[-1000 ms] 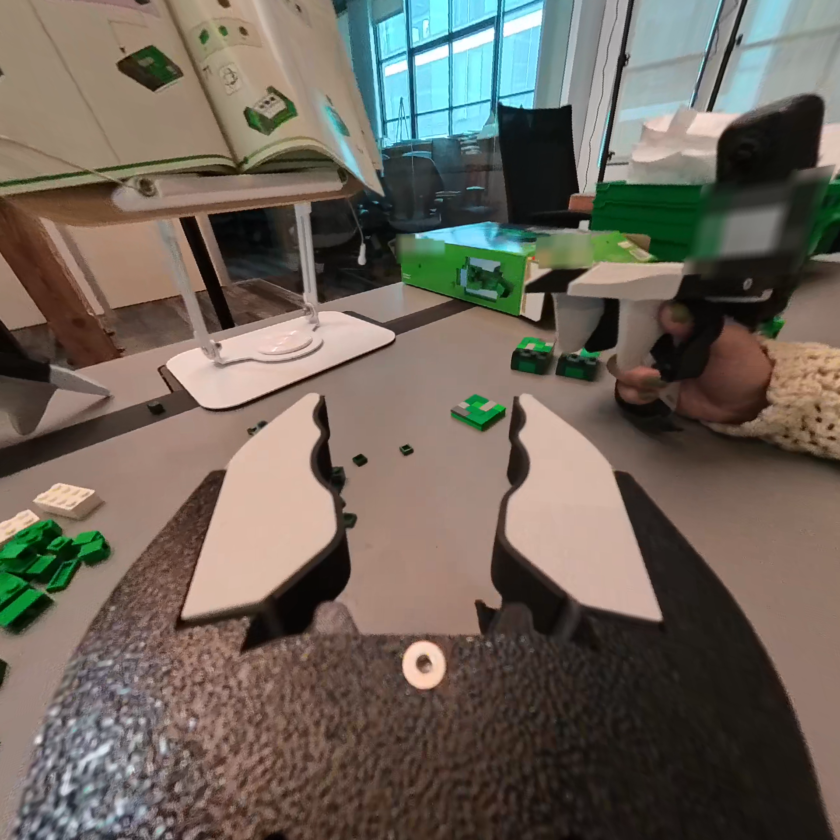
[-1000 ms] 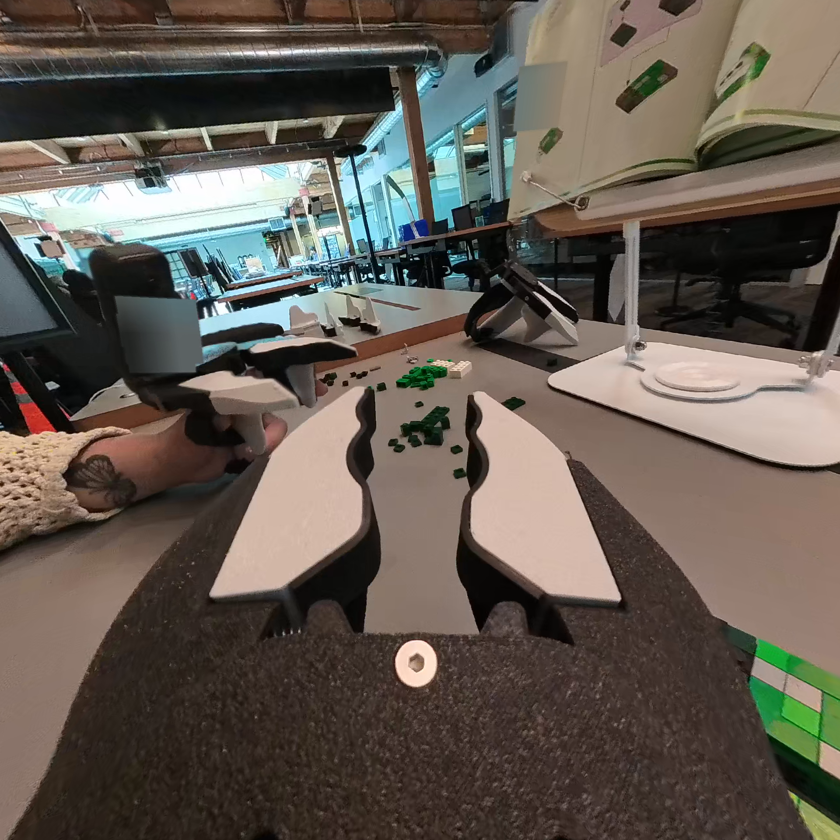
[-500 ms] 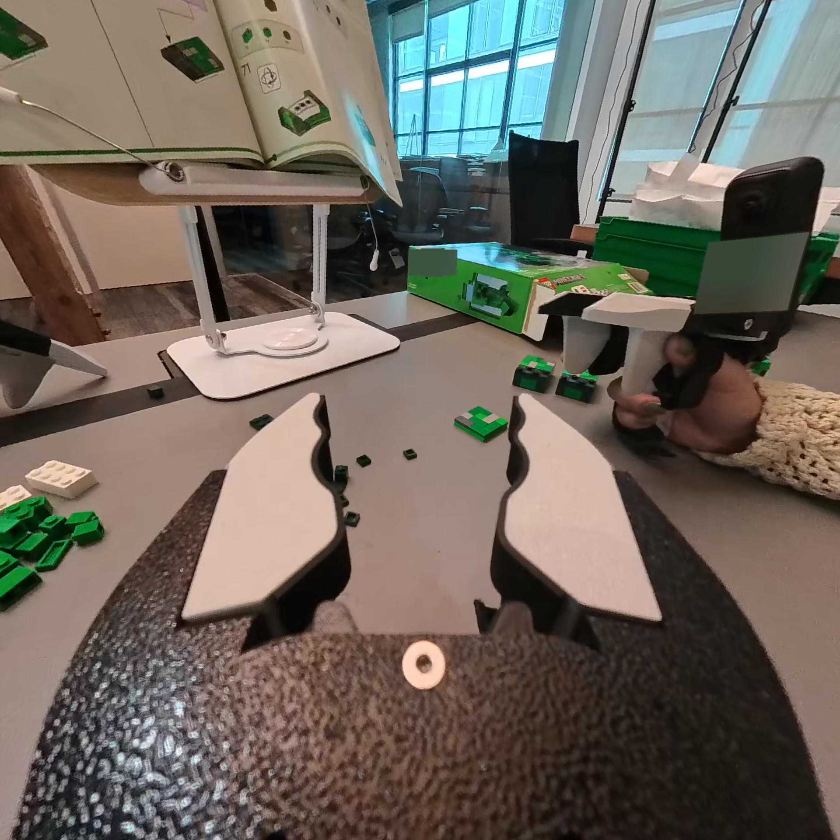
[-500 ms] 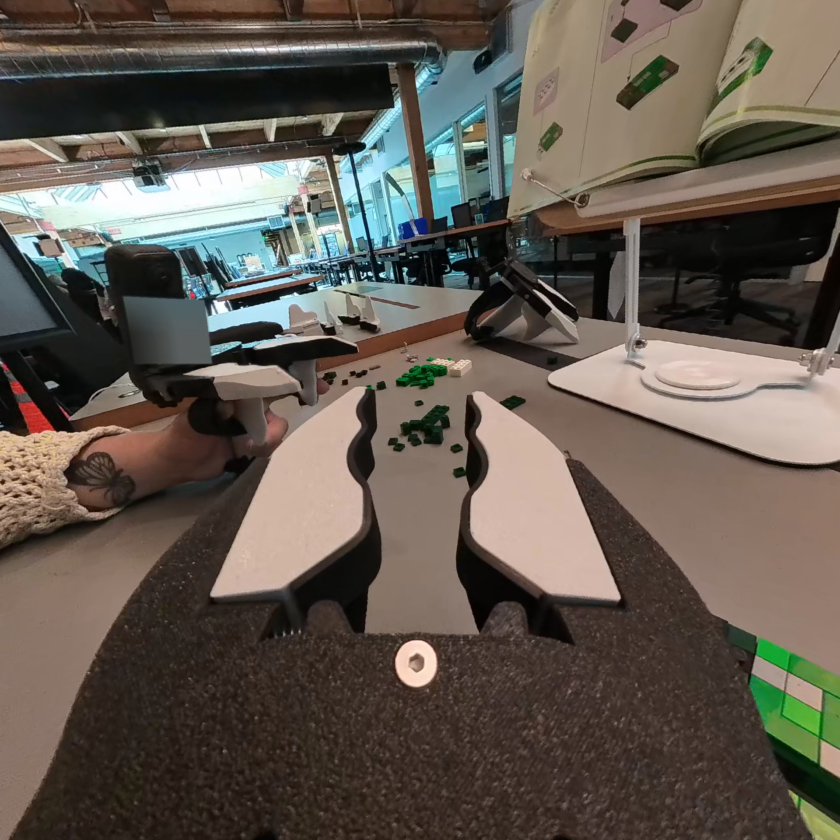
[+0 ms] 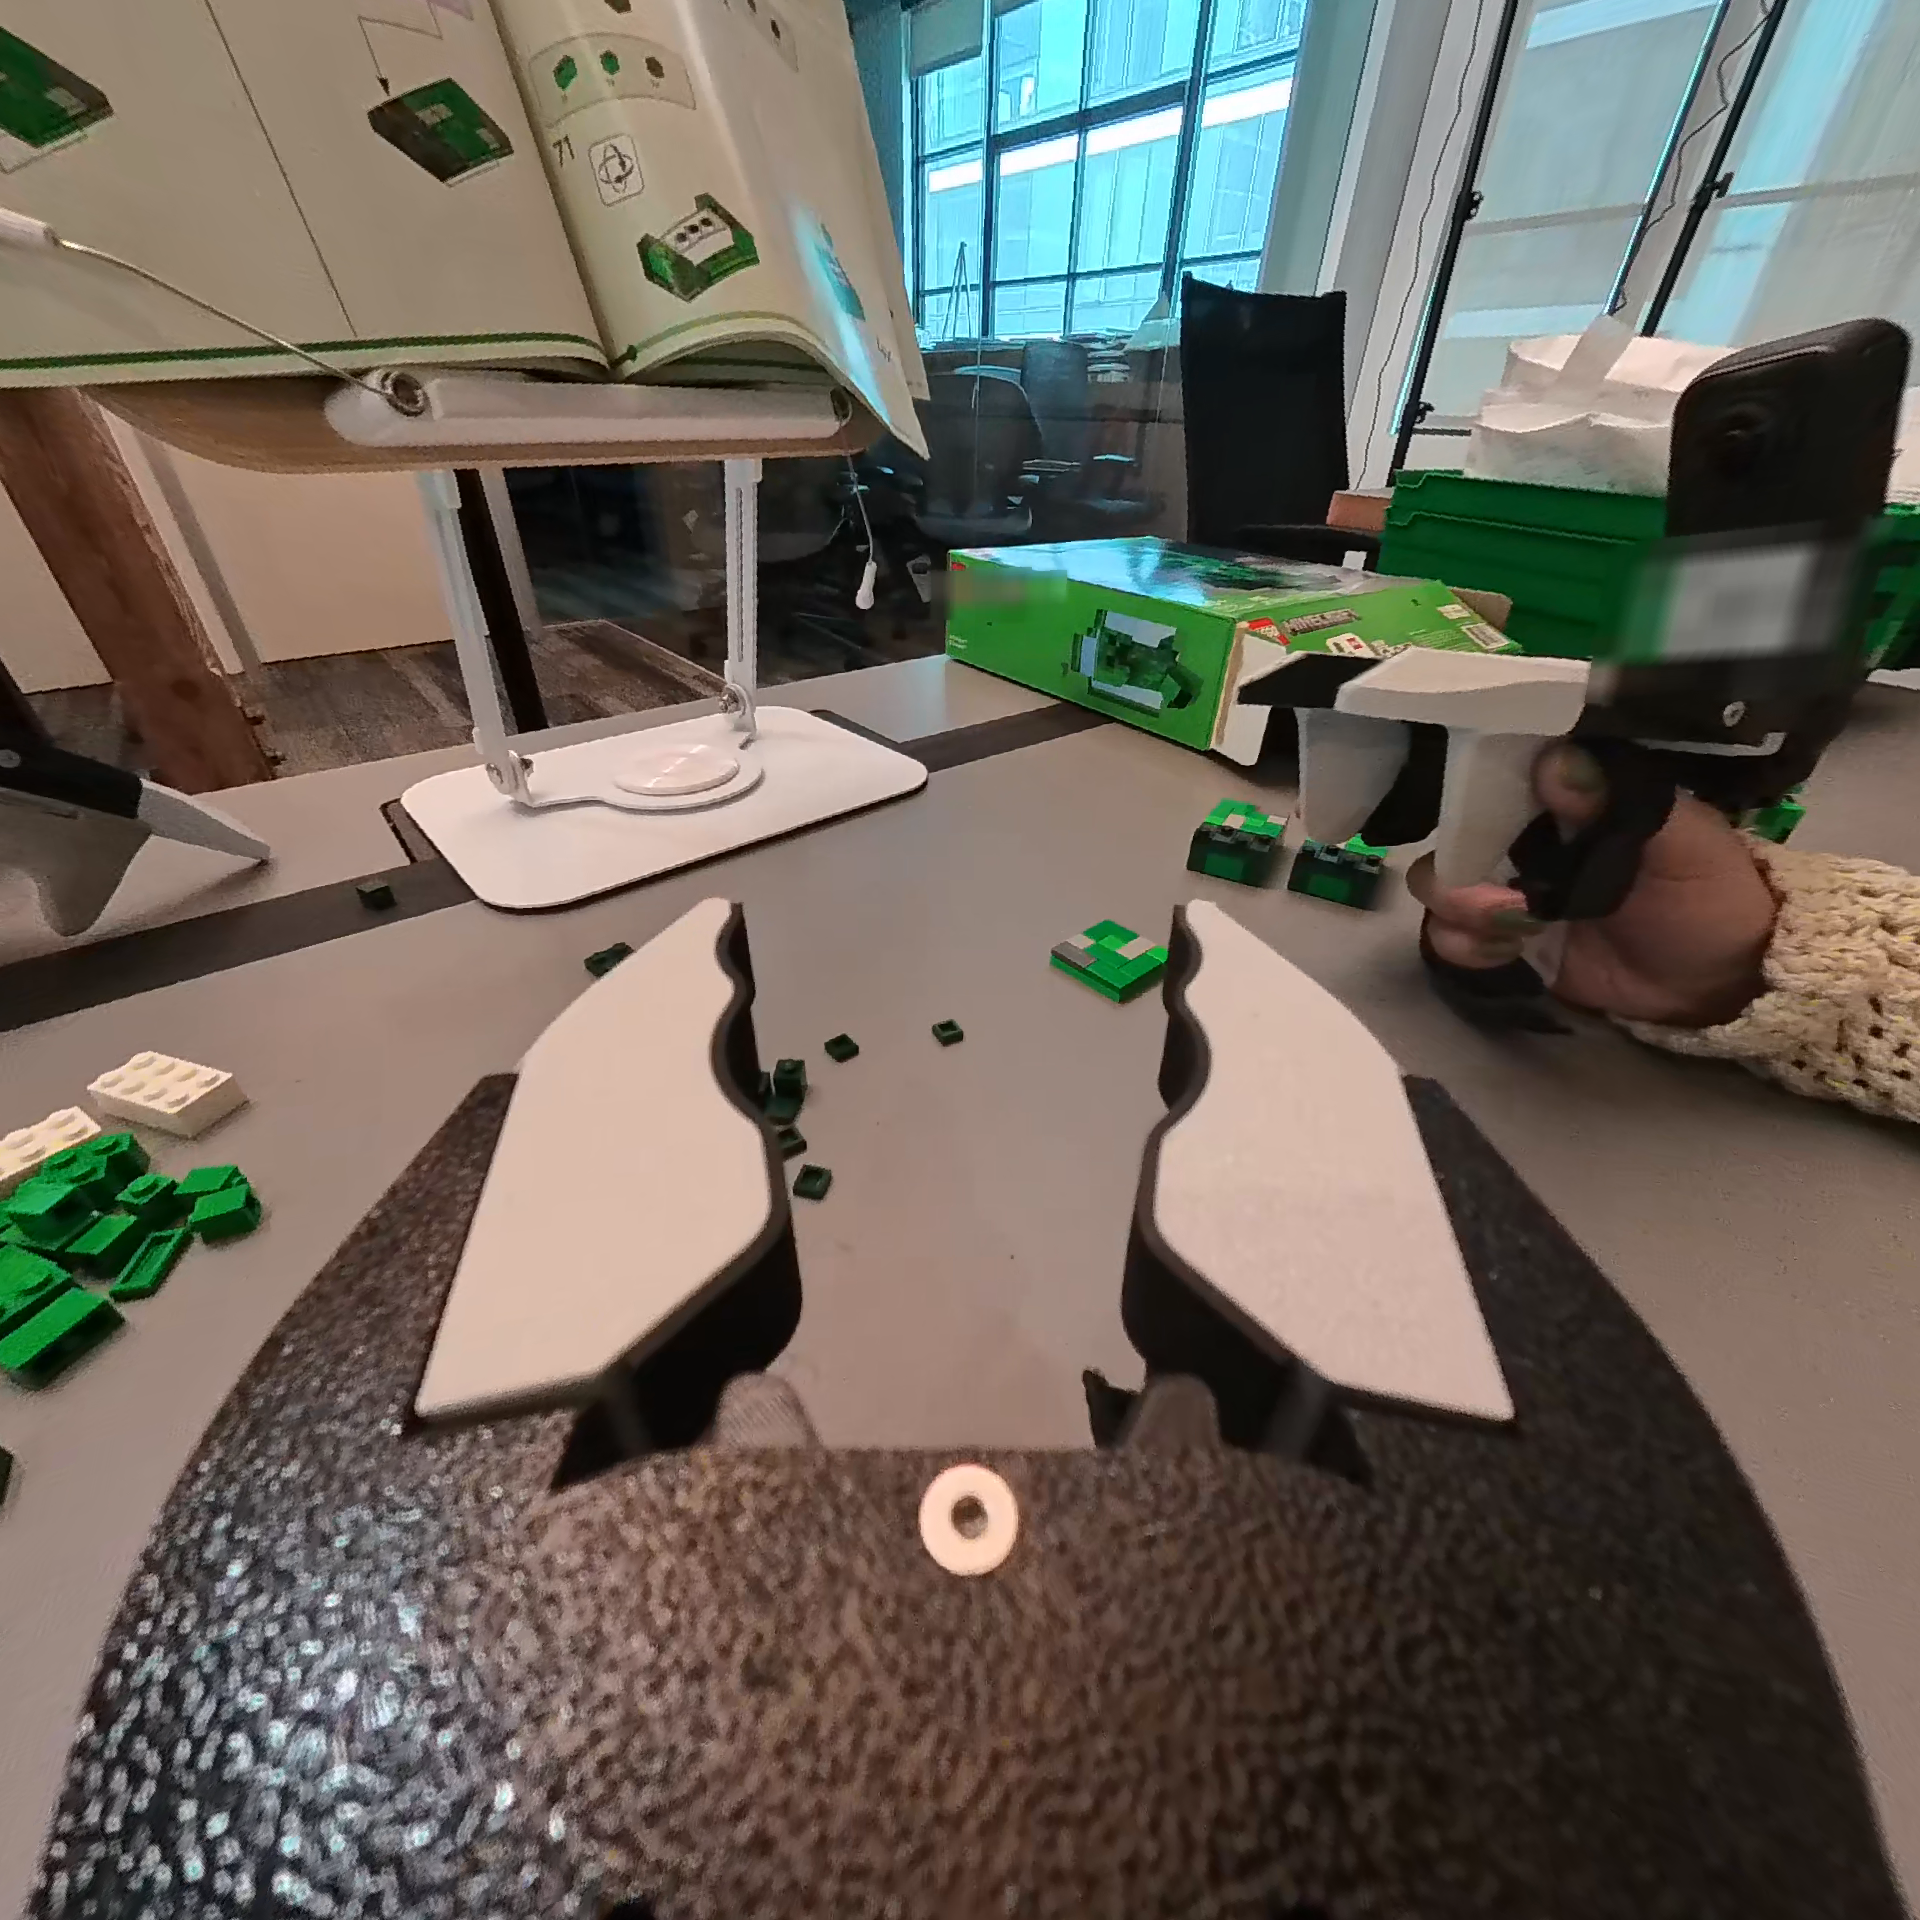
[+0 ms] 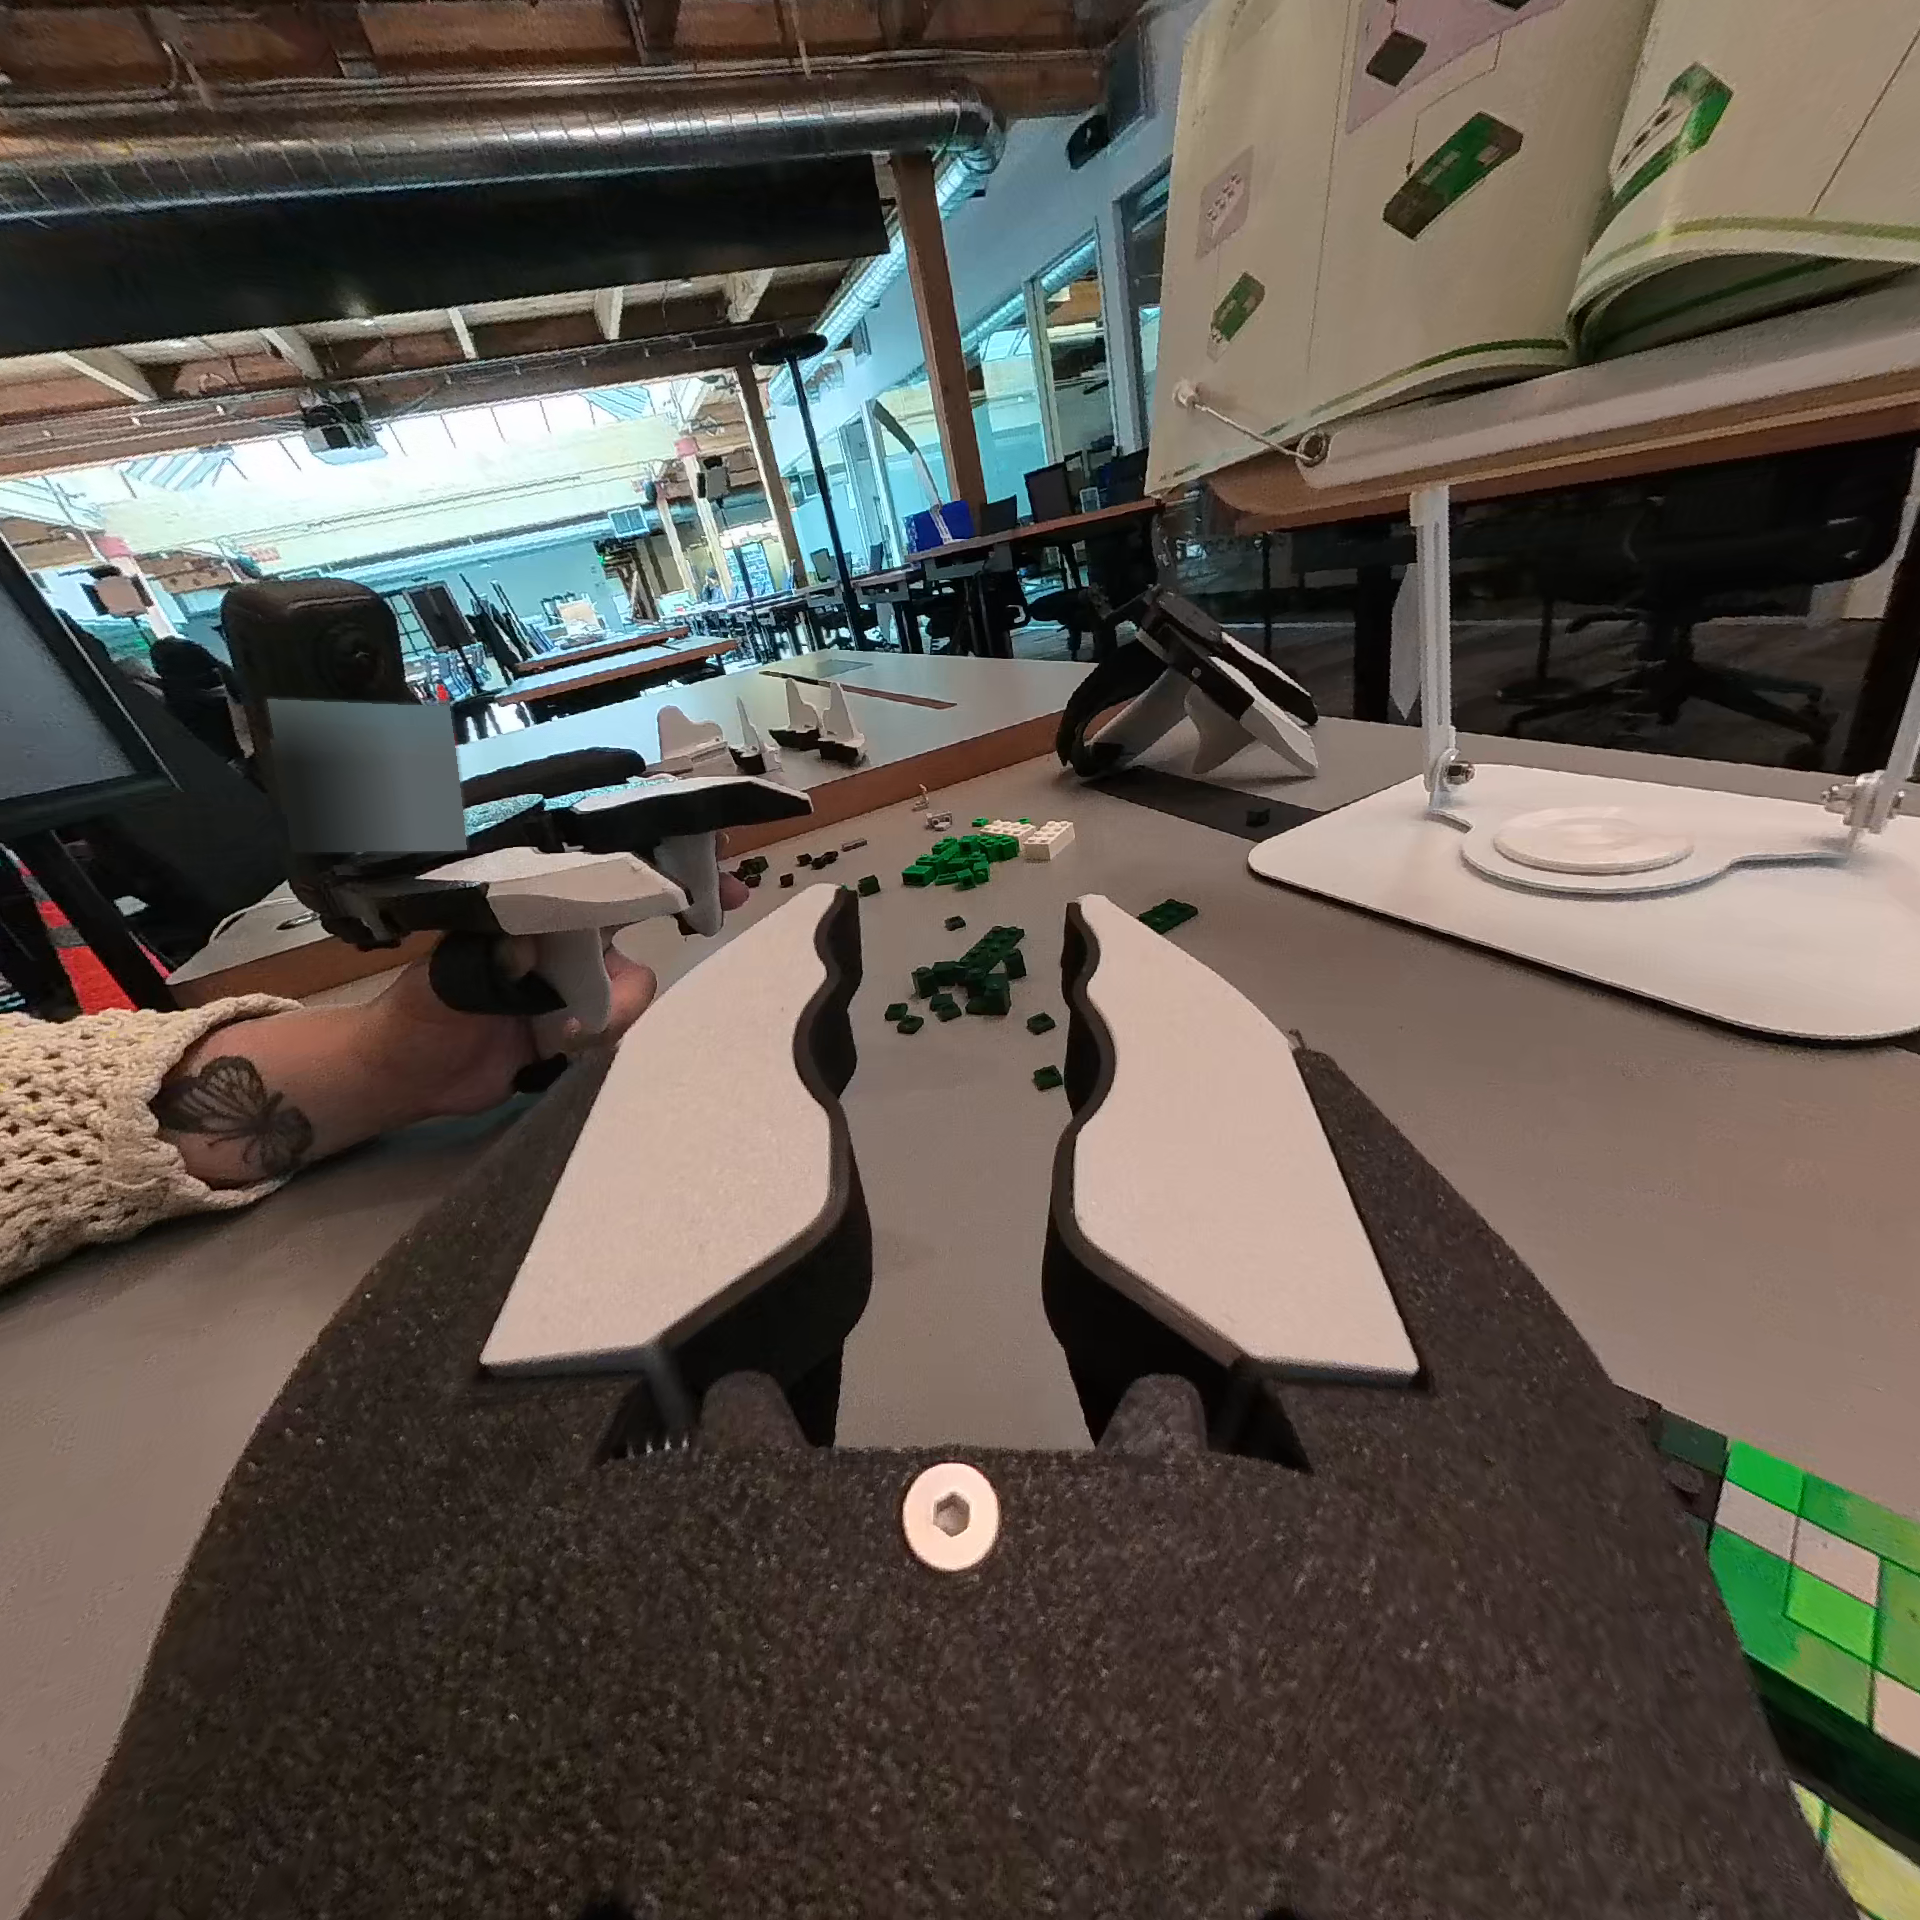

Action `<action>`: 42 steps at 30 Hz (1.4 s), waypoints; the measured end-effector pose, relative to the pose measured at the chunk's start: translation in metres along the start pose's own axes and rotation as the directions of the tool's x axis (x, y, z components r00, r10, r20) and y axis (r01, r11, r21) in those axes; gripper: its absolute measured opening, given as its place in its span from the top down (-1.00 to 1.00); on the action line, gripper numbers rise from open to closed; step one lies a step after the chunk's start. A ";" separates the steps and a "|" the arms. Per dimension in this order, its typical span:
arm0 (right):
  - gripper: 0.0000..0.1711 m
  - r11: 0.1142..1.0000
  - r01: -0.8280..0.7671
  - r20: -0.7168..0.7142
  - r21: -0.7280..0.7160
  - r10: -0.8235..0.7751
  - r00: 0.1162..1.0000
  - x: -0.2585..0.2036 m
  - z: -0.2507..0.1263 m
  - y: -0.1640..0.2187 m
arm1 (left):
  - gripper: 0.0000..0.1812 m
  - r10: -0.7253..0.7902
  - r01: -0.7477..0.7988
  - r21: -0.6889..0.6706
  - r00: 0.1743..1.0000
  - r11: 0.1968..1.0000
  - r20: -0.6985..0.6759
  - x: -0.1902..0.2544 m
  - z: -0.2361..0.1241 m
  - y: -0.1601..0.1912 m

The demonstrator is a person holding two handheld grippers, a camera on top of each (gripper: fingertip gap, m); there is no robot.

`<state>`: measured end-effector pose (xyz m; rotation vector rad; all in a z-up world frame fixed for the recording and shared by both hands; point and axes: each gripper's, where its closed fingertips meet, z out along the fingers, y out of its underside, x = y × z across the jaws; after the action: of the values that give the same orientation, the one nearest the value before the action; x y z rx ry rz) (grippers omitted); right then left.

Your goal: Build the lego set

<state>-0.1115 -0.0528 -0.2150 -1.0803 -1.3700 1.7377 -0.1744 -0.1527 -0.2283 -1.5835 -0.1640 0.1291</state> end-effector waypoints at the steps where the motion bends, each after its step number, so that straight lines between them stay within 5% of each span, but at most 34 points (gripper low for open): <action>1: 0.57 1.000 -0.003 -0.001 0.001 0.003 1.000 0.000 0.000 0.000 | 0.16 0.000 0.000 0.000 1.000 1.000 0.000 0.000 0.000 0.000; 27: 0.58 0.999 0.035 -0.001 -0.028 -0.035 0.999 -0.003 0.003 0.004 | 0.16 -0.067 0.067 0.014 0.998 0.998 0.014 -0.007 -0.001 -0.001; 42: 0.59 0.993 0.098 0.013 -0.062 -0.097 0.995 -0.009 0.006 0.009 | 0.16 0.060 -0.060 -0.029 0.998 0.998 0.003 0.006 0.004 0.004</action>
<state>-0.1127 -0.0655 -0.2210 -1.0223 -1.4677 1.6412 -0.1691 -0.1481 -0.2321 -1.6180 -0.1219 0.1776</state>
